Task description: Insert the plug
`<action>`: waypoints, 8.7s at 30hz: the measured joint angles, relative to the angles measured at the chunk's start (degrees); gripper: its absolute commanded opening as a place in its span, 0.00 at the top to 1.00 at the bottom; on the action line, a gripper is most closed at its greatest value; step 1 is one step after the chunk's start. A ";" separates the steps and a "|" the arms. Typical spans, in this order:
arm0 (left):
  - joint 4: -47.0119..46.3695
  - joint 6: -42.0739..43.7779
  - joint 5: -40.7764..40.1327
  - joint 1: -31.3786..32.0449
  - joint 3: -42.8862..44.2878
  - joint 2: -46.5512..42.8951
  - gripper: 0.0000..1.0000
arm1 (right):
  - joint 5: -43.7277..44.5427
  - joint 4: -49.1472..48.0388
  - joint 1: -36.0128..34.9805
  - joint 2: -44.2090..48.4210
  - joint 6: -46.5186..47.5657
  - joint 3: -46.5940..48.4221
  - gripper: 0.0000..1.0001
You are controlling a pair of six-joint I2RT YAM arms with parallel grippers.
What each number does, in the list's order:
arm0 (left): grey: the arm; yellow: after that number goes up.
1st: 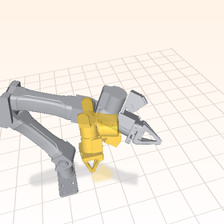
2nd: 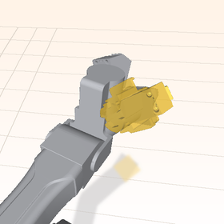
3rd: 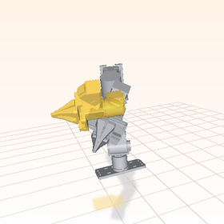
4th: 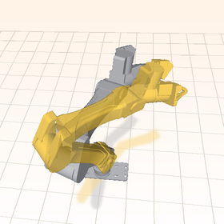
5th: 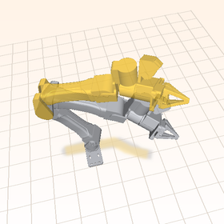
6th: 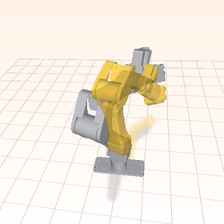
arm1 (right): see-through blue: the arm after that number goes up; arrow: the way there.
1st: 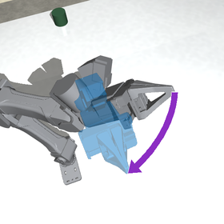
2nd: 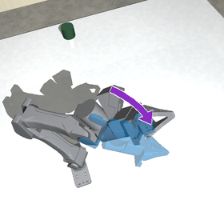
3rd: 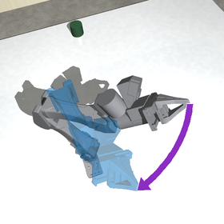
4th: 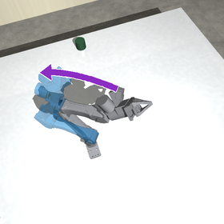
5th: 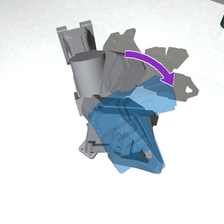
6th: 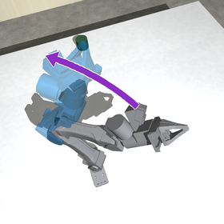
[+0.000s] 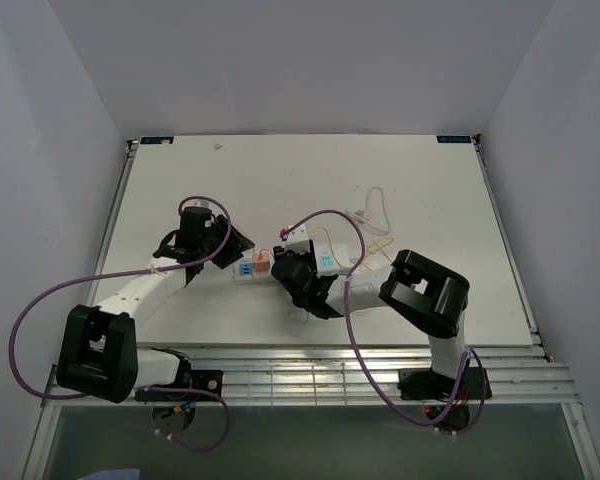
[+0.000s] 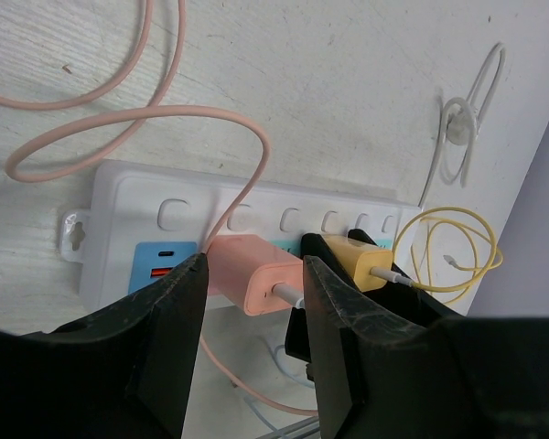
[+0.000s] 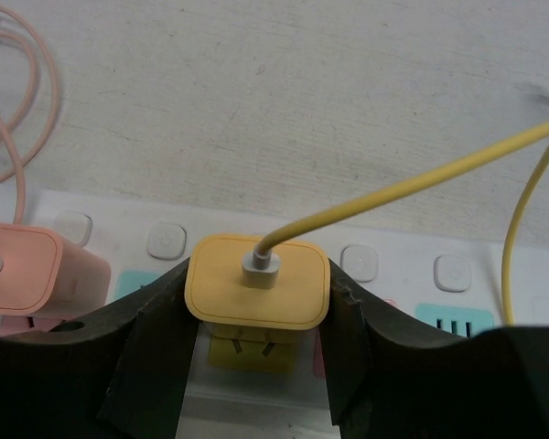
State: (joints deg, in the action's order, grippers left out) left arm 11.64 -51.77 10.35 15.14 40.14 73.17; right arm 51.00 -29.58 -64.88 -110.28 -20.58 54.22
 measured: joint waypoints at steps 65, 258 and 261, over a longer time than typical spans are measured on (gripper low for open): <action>-1.14 1.53 -2.95 0.76 -6.91 -0.46 0.52 | -5.42 -5.90 1.53 6.25 2.08 -5.84 0.85; 7.17 6.97 1.55 7.34 5.84 -7.91 0.02 | -35.28 41.11 20.74 37.73 -7.61 -20.13 0.05; 7.21 6.88 1.46 7.52 5.31 -7.91 0.02 | -31.47 41.81 19.45 34.99 -9.29 -19.10 0.01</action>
State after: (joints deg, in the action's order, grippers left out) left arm 18.85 -44.88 11.81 22.65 45.45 65.25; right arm 19.53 12.23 -45.43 -75.29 -29.87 35.11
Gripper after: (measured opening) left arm 0.979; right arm 0.969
